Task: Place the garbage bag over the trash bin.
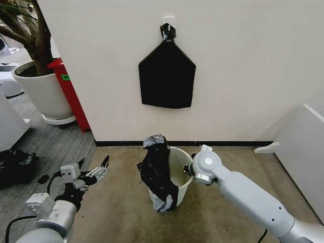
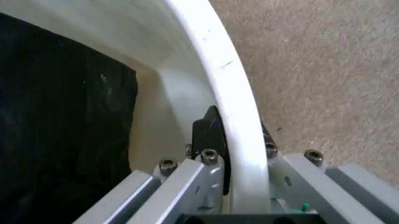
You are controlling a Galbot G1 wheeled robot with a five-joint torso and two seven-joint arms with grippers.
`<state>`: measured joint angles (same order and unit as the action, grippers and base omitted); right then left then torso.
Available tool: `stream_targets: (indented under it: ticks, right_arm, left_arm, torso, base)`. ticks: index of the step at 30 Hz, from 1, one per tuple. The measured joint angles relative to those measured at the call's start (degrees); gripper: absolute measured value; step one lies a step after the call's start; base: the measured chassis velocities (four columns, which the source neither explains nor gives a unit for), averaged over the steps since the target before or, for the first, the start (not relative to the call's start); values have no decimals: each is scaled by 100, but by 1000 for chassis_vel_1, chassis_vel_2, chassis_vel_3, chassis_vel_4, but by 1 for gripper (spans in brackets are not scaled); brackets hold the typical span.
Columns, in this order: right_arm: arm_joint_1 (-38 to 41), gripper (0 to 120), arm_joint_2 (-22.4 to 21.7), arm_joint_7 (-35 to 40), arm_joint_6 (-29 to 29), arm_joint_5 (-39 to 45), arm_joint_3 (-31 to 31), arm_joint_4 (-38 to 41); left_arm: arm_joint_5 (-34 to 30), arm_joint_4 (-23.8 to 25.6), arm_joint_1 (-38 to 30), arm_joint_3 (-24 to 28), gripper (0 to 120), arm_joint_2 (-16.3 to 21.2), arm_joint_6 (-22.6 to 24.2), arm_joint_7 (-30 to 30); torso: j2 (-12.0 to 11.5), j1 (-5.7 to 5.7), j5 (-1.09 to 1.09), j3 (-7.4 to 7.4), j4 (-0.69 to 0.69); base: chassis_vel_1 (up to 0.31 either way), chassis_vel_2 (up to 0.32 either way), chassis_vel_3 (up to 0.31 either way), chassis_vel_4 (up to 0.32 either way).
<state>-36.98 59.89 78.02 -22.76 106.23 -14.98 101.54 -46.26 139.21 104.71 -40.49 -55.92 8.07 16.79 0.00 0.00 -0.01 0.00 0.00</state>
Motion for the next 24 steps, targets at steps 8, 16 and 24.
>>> stream_targets:
  ticks: [8, 16, 24]
  right_arm:
    - [-99, 0, 17, -6, -3, -88, 9, -50]
    - [-92, 0, 3, -28, -80, -104, 16, -27]
    - [-63, 18, -58, 0, -78, -118, -2, 78]
  left_arm:
    - [0, 14, -3, -3, 100, 2, -7, 1]
    - [3, 26, 4, -5, 100, -5, -13, -9]
    - [-7, 29, -21, -5, 100, 28, -14, -13]
  torso:
    - [0, 0, 0, 0, 0]
    - [0, 0, 2, 1, 0]
    - [0, 0, 1, 1, 0]
  base:
    - [0, 0, 0, 0]
    - [0, 0, 0, 0]
    - [0, 0, 0, 0]
